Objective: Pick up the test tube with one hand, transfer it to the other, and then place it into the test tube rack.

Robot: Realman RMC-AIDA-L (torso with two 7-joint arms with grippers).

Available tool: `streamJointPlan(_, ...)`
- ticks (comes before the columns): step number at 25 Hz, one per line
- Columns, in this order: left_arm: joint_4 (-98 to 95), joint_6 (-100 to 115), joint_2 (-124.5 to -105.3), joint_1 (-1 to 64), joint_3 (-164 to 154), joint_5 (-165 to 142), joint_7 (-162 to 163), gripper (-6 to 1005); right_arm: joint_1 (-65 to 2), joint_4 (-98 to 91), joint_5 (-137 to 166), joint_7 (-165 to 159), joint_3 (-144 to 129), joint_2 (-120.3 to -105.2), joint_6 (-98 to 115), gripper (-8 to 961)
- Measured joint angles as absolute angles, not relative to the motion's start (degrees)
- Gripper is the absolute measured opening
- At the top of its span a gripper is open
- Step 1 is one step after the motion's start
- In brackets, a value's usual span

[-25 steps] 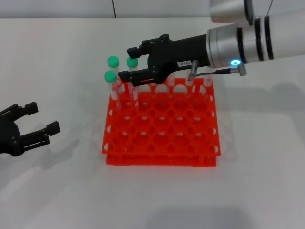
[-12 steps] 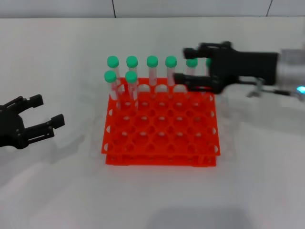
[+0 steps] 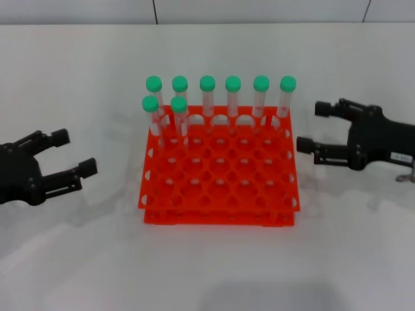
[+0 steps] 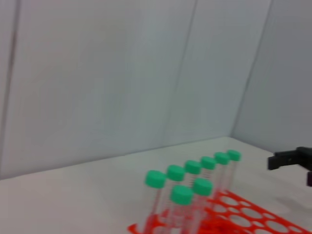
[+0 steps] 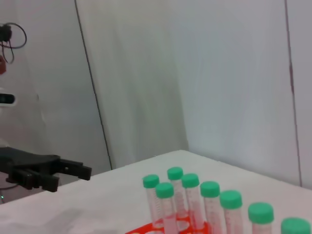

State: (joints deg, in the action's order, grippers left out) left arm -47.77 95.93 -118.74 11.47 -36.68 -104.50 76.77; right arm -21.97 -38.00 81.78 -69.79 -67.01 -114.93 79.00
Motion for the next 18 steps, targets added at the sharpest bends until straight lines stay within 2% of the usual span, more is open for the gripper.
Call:
streamJointPlan(4,-46.63,97.5,-118.25,12.51,-36.79,-105.47,77.01,888,-21.54,-35.81,82.12,-68.44,-66.38,-114.73,80.53,885)
streamJointPlan(8,-45.13,98.13,-117.66,14.44,-36.89,-108.19,78.23,888,-20.68,-35.71,83.18,-67.86,-66.46,-114.69,81.76,877)
streamJointPlan(18,-44.16,99.53,-117.93,19.03,-36.98,-114.71,80.53,888,-21.1,-35.64,85.85,-68.03,-66.64,-114.69,82.16,877)
